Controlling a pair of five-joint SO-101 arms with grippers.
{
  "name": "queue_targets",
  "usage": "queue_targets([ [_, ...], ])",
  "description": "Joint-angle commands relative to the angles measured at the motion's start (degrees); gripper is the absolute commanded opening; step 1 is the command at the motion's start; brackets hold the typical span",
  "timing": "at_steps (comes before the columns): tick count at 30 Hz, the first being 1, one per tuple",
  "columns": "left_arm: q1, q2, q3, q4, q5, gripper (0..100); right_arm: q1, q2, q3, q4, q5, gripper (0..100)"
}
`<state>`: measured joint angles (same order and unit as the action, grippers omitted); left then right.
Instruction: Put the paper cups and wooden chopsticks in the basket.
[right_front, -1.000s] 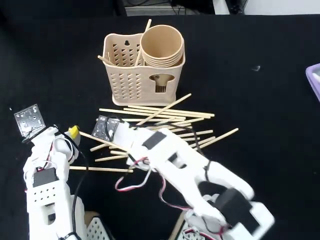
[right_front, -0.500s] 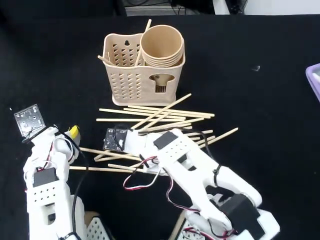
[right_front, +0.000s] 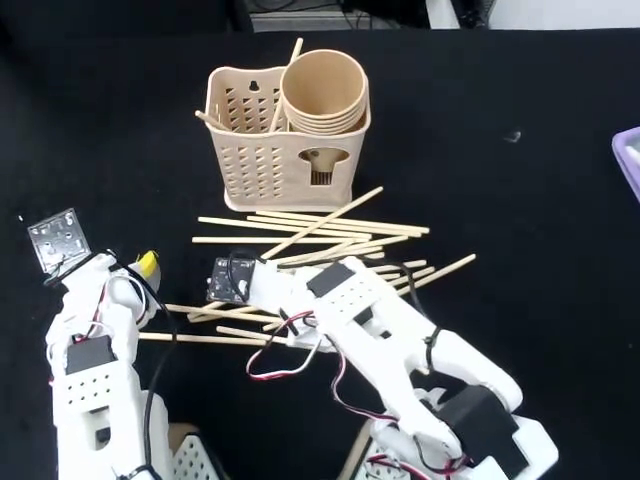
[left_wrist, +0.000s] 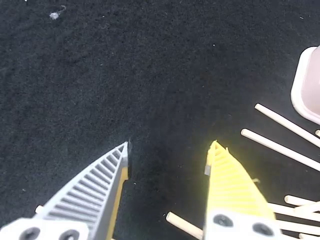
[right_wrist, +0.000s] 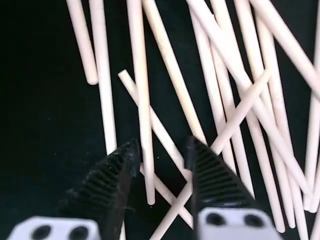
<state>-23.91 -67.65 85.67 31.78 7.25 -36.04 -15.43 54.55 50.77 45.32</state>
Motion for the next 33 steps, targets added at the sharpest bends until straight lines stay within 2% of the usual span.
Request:
queue_targets([
  [1,-0.2,-0.7,-1.5,-1.1,-0.1,25,0.5,-0.3,-0.3,-1.0,0.5,2.8],
  [2,-0.2,-0.7,-1.6,-1.1,-0.1,25,0.6,-0.5,-0.2,-1.8,0.4,0.5],
  [9,-0.2,-0.7,-1.7,-1.1,-0.1,25,0.9,-2.0,-0.4,-2.1,0.2,1.1],
  [14,-0.3,-0.7,-1.7,-1.1,-0.1,25,1.5,-9.6,0.2,-2.0,-4.0,1.1],
  [20,-0.3,-0.7,-1.7,-1.1,-0.1,25,9.9,-19.5,3.6,-2.1,-3.7,1.1],
  [24,-0.3,-0.7,-1.5,-1.1,-0.1,25,13.6,-20.7,4.7,-1.3,-0.3,1.1],
  [29,-0.2,-0.7,-1.5,-1.1,-0.1,25,16.7,-21.1,4.3,9.8,0.1,1.1],
  [33,-0.1,-0.7,-1.5,-1.1,-0.1,25,20.3,-20.7,5.1,10.9,0.1,1.2],
])
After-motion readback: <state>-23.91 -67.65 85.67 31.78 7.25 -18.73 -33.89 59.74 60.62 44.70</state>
